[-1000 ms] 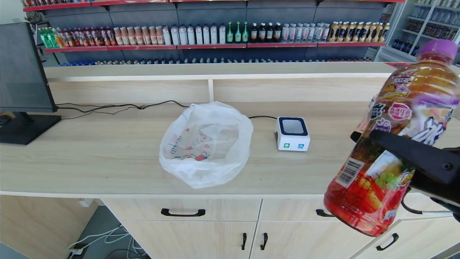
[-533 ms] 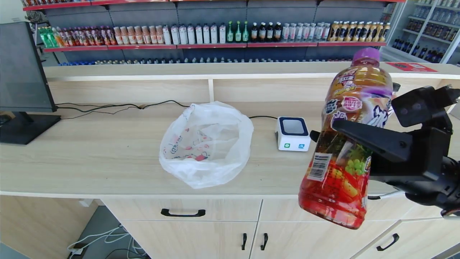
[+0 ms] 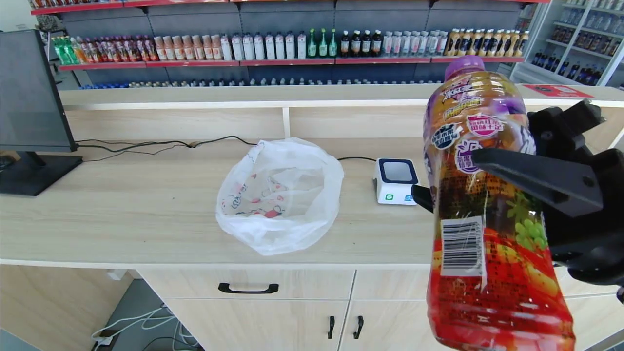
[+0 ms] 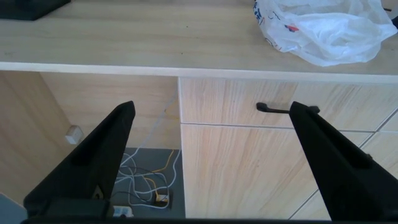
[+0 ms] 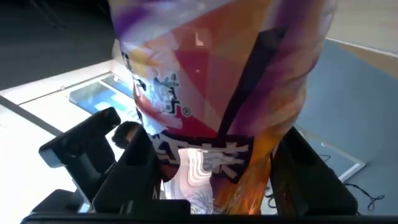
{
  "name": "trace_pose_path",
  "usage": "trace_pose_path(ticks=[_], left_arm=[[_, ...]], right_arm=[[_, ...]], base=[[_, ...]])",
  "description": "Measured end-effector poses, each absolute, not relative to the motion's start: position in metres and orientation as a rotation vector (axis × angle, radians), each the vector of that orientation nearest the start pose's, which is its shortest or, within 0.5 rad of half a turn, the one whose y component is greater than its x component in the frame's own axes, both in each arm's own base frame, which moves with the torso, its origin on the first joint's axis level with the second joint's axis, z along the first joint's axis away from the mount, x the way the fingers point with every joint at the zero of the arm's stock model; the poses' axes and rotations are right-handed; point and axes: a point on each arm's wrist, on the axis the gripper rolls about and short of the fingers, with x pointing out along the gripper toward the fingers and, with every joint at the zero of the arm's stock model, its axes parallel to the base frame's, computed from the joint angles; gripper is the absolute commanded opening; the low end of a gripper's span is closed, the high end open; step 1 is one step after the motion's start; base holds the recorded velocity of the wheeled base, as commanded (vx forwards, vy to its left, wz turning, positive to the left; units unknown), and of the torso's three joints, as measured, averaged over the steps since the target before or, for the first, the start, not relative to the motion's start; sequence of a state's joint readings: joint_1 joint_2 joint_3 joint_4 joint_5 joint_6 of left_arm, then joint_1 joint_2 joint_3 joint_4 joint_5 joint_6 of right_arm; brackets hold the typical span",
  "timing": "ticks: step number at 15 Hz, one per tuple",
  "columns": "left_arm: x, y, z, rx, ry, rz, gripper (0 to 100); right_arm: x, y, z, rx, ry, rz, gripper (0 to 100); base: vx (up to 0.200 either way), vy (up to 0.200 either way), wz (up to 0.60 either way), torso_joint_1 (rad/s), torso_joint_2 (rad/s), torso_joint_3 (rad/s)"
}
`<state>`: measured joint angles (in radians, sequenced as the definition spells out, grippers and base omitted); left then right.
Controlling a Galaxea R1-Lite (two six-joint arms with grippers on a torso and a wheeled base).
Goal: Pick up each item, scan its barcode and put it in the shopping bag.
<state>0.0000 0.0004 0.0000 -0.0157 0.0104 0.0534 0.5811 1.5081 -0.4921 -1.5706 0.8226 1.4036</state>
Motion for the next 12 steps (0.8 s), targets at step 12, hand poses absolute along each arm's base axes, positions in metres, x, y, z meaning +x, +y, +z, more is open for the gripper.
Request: trace_pose_path(ticks=[12], left_arm=[[-0.023, 0.000, 0.077, 0.083, -0.018, 0.008, 100]], right_arm=[[0.158, 0.138, 0.261, 1.227, 0.632, 1.593, 0]], base=[[0.000, 0.000, 0.00, 0.000, 0.00, 0.000]])
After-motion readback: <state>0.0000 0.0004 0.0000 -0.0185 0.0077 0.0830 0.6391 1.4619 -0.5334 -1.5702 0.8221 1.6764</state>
